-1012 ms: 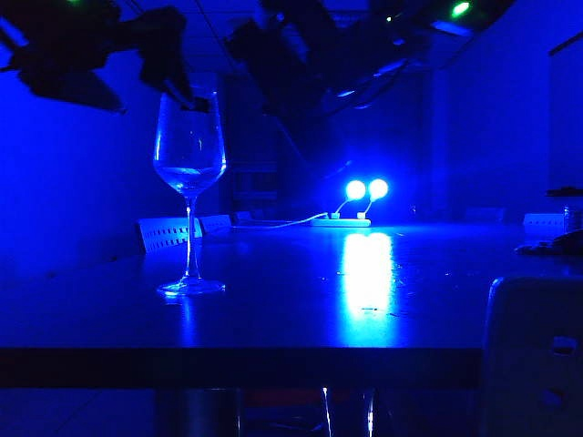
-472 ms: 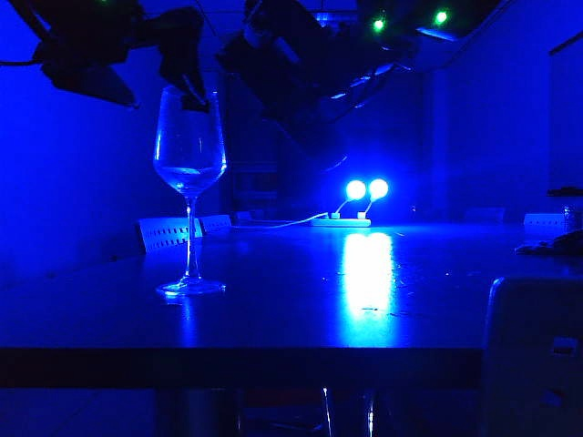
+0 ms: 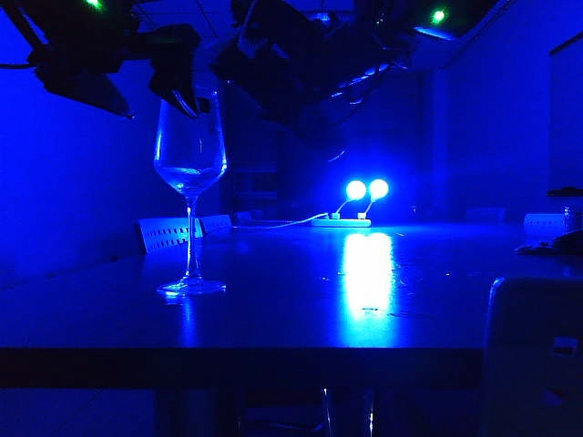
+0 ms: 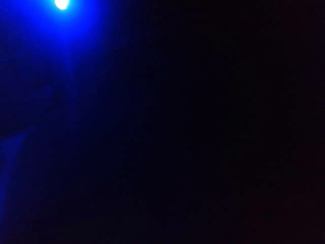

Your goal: Pick up the black thermos cup, pour some water from it into the stemmed glass, and then put the thermos cup back on the table.

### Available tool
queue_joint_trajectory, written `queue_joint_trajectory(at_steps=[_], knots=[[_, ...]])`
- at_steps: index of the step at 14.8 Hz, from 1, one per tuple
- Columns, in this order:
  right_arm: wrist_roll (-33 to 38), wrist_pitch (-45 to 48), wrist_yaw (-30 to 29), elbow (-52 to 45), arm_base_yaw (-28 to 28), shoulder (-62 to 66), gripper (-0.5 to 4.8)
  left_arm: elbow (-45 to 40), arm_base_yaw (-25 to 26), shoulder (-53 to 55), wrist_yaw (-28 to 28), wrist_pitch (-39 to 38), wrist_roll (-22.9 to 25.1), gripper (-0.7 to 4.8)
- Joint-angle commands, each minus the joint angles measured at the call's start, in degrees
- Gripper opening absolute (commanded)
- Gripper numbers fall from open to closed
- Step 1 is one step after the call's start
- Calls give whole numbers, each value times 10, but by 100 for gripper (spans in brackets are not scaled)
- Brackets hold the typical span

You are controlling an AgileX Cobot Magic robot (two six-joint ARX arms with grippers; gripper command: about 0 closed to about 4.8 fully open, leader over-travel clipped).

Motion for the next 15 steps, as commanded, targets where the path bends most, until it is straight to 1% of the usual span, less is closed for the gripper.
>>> queue_joint_trajectory(at_steps=[1,3,4,6,10,15], knots=[[-35,63,-4,9,4,-10,138,1,0,-2,-6,-3,2,479],[-36,66,-10,9,4,-10,138,1,0,-2,-6,-19,3,479],[-49,72,-17,9,4,-8,138,1,0,-2,-6,-34,2,479],[-51,123,-14,13,2,8,138,1,0,-2,-14,-39,2,479],[-51,110,-14,58,1,37,138,1,0,-2,-14,-26,2,479],[-150,104,-14,58,1,37,138,1,0,-2,-17,-16,2,479]])
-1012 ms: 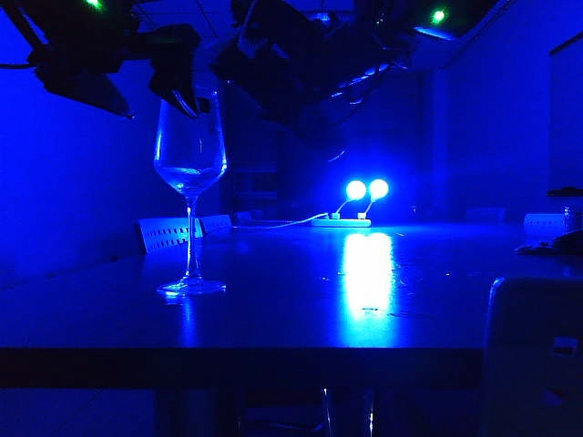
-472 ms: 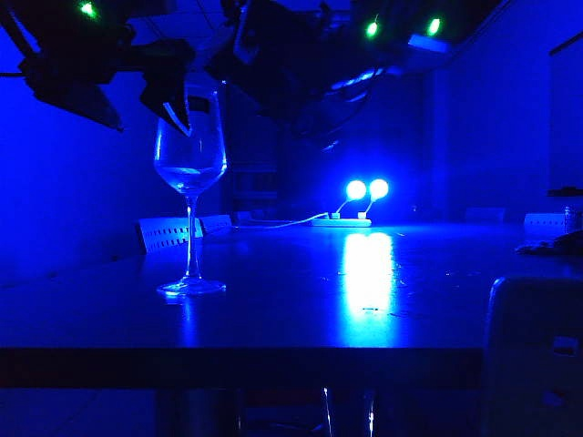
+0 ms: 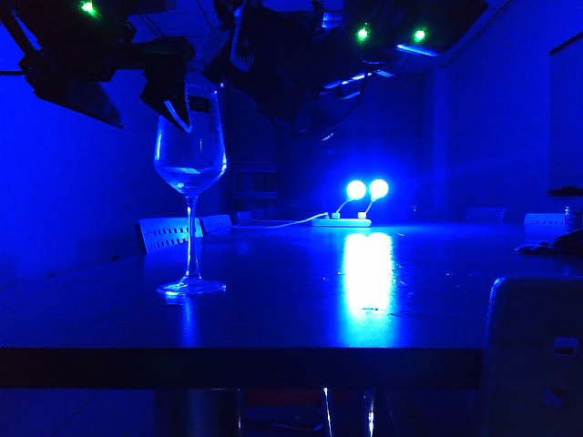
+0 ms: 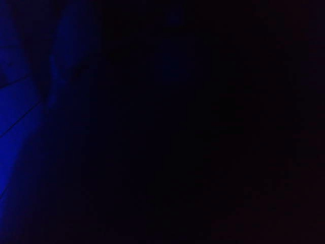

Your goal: Pick up the black thermos cup, pour some water from it into the stemmed glass, and then put the thermos cup back on the table.

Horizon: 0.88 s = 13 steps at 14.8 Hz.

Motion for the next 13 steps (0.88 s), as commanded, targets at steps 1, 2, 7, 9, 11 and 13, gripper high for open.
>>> queue_joint_trajectory(at_steps=[1,2,7,9,11,13], knots=[[-62,49,-2,9,0,-10,138,1,0,-2,-3,18,1,479],[-64,49,-2,9,1,-10,138,1,0,-2,-3,18,1,479],[-84,53,-2,10,1,-10,138,1,0,-2,-3,17,1,479],[-111,54,-3,10,1,-10,138,1,0,-3,-7,16,2,479],[-129,53,-3,10,0,-10,138,1,0,-2,-15,16,2,479],[-145,56,-5,10,1,-10,138,1,0,-2,-16,16,3,479]])
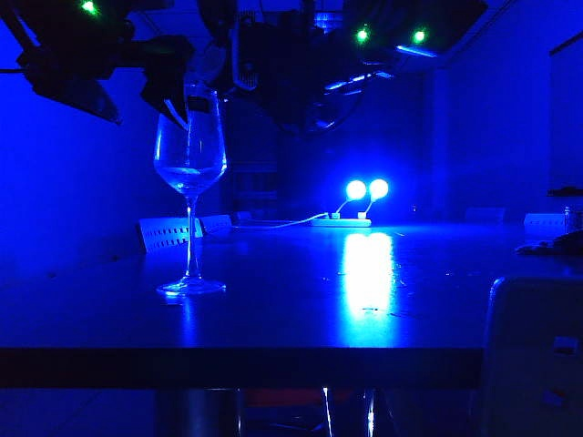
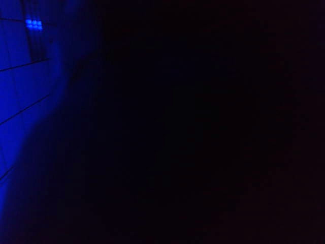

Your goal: Pick up the black thermos cup, pour some water from it into the stemmed glass, and then put the thermos cup back on the table.

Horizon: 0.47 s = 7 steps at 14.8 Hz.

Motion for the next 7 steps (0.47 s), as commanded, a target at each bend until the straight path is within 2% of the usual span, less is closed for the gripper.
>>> queue_joint_trajectory(at_steps=[1,7], knots=[[-37,57,-6,10,1,-11,138,1,0,-2,-2,5,2,479],[-63,64,-18,10,1,-11,138,1,0,-2,-2,5,2,479]])
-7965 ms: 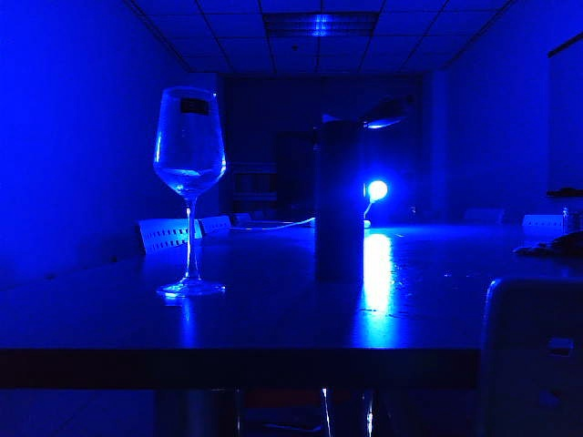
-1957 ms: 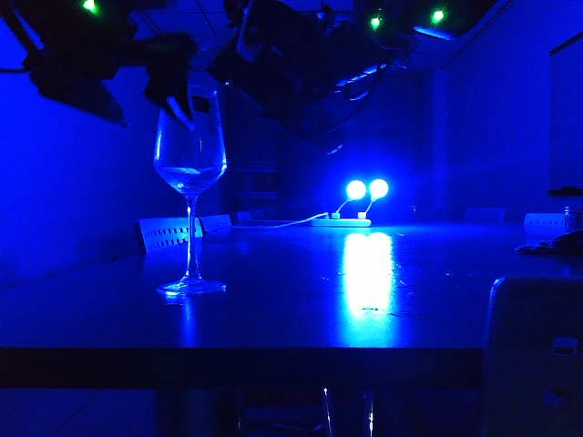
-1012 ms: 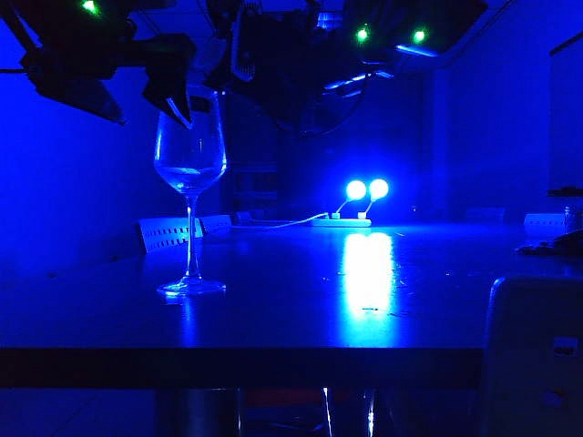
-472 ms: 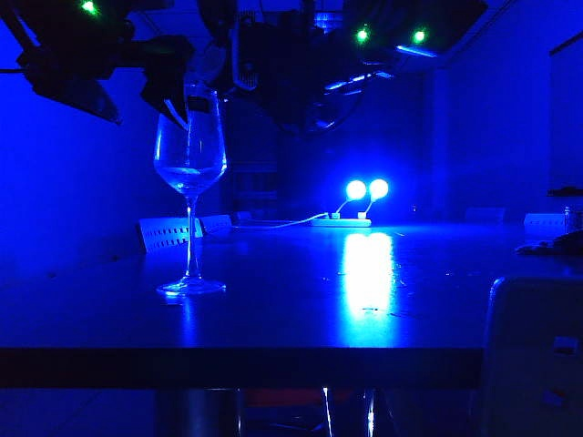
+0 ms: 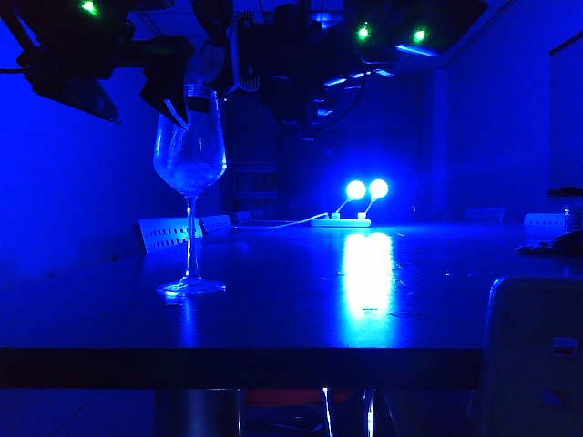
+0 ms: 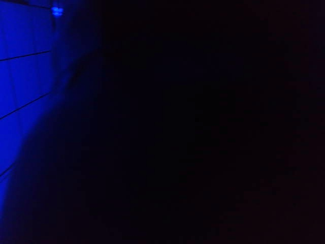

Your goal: Pick up the black thermos cup, pour some water from it into the stemmed glass, and then put the thermos cup back on the table.

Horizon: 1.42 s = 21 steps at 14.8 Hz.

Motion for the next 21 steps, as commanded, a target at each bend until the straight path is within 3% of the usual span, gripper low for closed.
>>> queue_joint_trajectory(at_steps=[1,21], knots=[[-10,49,-3,9,1,-11,138,1,0,-2,-2,6,2,479],[-44,70,-1,9,1,-11,138,1,0,-3,-2,7,2,479]])
